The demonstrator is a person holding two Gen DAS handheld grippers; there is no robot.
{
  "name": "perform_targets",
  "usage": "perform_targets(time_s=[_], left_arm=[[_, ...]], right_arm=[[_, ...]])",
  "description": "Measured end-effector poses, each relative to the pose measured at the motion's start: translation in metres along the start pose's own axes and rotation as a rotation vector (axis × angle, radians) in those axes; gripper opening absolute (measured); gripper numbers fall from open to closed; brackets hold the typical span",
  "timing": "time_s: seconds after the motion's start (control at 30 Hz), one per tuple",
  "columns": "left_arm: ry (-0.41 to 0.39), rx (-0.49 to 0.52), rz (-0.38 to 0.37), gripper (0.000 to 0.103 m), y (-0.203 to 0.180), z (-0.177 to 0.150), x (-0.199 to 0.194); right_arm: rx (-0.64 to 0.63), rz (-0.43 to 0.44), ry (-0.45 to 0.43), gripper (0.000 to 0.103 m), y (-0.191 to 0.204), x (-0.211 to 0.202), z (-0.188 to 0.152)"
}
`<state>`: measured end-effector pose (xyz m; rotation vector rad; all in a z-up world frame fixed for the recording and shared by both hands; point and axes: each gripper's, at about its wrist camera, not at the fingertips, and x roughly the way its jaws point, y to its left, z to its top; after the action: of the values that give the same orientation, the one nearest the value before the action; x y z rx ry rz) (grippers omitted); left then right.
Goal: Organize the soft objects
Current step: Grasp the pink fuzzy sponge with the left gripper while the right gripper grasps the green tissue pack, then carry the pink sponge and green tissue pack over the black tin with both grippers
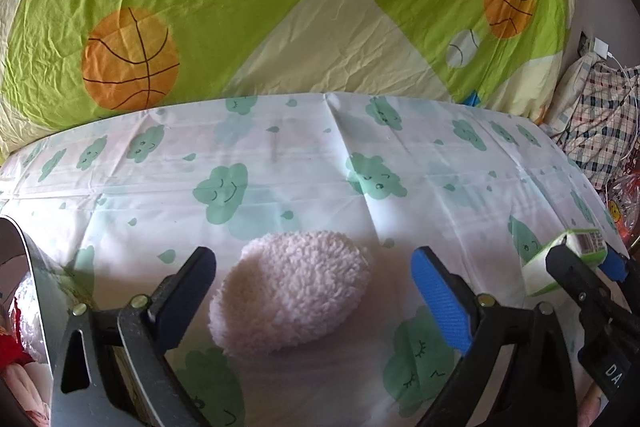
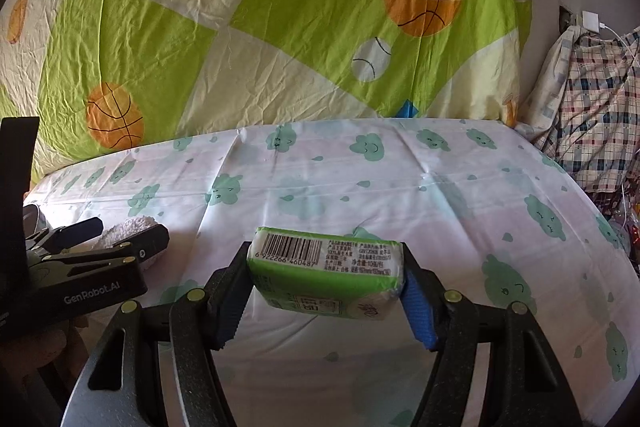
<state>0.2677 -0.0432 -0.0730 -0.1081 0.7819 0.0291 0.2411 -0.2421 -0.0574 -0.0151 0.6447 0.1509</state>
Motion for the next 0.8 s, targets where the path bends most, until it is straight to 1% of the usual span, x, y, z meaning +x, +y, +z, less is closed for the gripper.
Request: perform_targets(time_s=[0.07, 0.1, 0.13, 0.17, 0.23, 0.27, 0.37, 0.43, 0.6, 0.8], left_arm=[[0.034, -0.008, -0.016, 0.085, 0.001, 0.000, 0.007], [0.048, -0.013, -0.025, 0.082, 0.002, 0.000, 0.010], [0.058, -0.020, -0.028, 0.078, 0.003, 0.000, 0.011], [0.064, -0.025, -0.033, 0.068, 0.004, 0.000, 0.013], [0.064, -0.017, -0.043, 0.063, 0.003, -0.001, 0.012], [0.058, -0.012, -0.047, 0.053, 0.002, -0.002, 0.010], [0.044, 0.013, -0.064, 0.043, -0.001, -0.006, 0.003], [0.025, 0.014, -0.079, 0.040, -0.001, -0.010, -0.004], [-0.040, 0.037, -0.088, 0.040, -0.005, -0.018, -0.025], [-0.142, 0.043, -0.067, 0.040, -0.002, -0.027, -0.052]], right_arm=[[0.002, 0.010, -0.012, 0.069, 0.000, -0.002, 0.000], [0.003, 0.015, -0.017, 0.069, 0.000, -0.003, 0.000], [0.001, 0.016, -0.021, 0.069, 0.001, -0.003, 0.000], [0.000, 0.017, -0.024, 0.069, 0.001, -0.004, 0.000], [0.003, 0.022, -0.032, 0.069, 0.001, -0.005, 0.000], [0.004, 0.025, -0.036, 0.069, 0.001, -0.005, 0.001], [0.006, 0.033, -0.047, 0.069, 0.001, -0.007, 0.001], [0.004, 0.037, -0.057, 0.069, 0.001, -0.009, 0.001], [-0.021, 0.047, -0.094, 0.069, 0.006, -0.017, -0.001], [-0.035, 0.064, -0.125, 0.069, 0.010, -0.026, -0.004]])
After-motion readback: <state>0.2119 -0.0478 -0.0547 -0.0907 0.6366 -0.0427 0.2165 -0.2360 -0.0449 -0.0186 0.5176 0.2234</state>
